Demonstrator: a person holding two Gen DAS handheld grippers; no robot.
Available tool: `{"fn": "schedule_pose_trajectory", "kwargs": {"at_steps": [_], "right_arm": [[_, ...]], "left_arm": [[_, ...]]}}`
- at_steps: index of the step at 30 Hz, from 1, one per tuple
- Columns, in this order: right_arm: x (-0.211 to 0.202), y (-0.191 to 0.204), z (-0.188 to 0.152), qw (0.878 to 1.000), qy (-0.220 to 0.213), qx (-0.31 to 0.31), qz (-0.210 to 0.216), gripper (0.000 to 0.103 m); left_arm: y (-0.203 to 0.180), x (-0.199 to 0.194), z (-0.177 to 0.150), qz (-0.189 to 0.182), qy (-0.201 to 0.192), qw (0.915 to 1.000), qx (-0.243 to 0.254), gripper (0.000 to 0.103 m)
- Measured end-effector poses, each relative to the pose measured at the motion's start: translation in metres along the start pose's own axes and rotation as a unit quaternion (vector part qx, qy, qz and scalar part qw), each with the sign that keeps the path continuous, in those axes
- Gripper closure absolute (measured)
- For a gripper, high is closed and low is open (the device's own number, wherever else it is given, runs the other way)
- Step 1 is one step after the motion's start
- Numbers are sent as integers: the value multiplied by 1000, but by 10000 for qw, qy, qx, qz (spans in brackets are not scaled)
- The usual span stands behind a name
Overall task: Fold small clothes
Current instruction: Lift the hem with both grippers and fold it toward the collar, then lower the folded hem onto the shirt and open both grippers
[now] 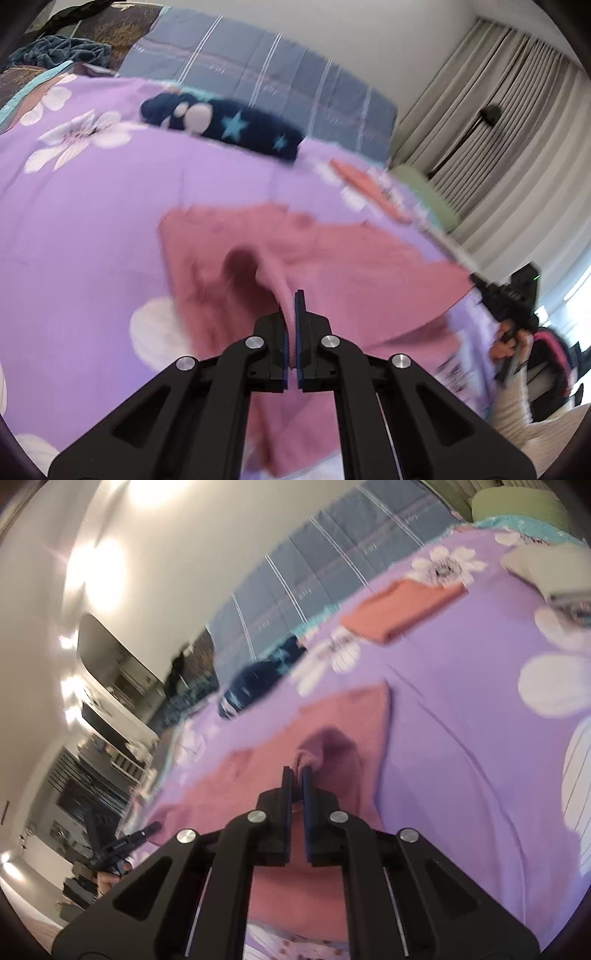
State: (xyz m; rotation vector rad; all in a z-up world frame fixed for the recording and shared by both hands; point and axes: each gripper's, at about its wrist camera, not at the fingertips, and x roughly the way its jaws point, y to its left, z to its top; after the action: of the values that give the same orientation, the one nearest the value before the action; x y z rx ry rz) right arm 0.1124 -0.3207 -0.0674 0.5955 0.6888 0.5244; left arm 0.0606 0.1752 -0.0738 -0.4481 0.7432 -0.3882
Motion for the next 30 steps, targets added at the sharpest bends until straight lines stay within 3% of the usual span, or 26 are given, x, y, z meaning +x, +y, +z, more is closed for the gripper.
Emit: {"fn": "schedule_pose_trajectory", "kwargs": {"at_steps": [2,6,7,8,9,10,12,16,20,24,26,27,28,29,30], "right_arm": [[7,3,16,10000,-42,64,-2,98],[44,3,57,9994,-133,175,-281,98],[57,-1,65,9988,-139,229,-408,98],[73,-8,74,9973,-123,365,-621,93],[85,-16,78,9951,-106,495,-855,90],[95,-22,82,9927,-43,585,-1058,83],[107,-34,83,9898,67,666,-1259,80],[110,-39,76,9918,221,290,-1226,72],[126,-43,76,9904,580,99,-1251,65],[146,-43,82,9900,769,10,-1183,58],[161,-45,85,9895,1040,25,-1000,51],[169,-47,86,9884,1183,61,-952,50],[172,-48,86,9876,1228,80,-975,51],[177,-49,87,9865,1288,59,-1005,73],[179,-48,88,9862,1314,31,-1009,94]], "left_arm": [[1,3,24,-163,-145,9996,-171,101],[14,31,67,16,-314,9990,-331,98],[24,44,76,101,-339,9980,-518,83],[33,52,81,177,-338,9971,-658,57],[45,64,85,374,-355,9952,-834,46],[55,73,86,630,-353,9929,-947,43],[69,84,84,958,-190,9898,-1041,42],[81,88,72,979,70,9913,-872,36],[83,108,72,1123,434,9908,-613,36],[81,122,81,1228,427,9903,-488,39],[80,129,83,1235,475,9903,-431,60],[79,131,83,1214,524,9903,-417,66],[78,132,83,1212,547,9903,-403,79],[77,133,83,1212,560,9904,-367,99],[75,133,84,1223,540,9906,-294,100]]}}
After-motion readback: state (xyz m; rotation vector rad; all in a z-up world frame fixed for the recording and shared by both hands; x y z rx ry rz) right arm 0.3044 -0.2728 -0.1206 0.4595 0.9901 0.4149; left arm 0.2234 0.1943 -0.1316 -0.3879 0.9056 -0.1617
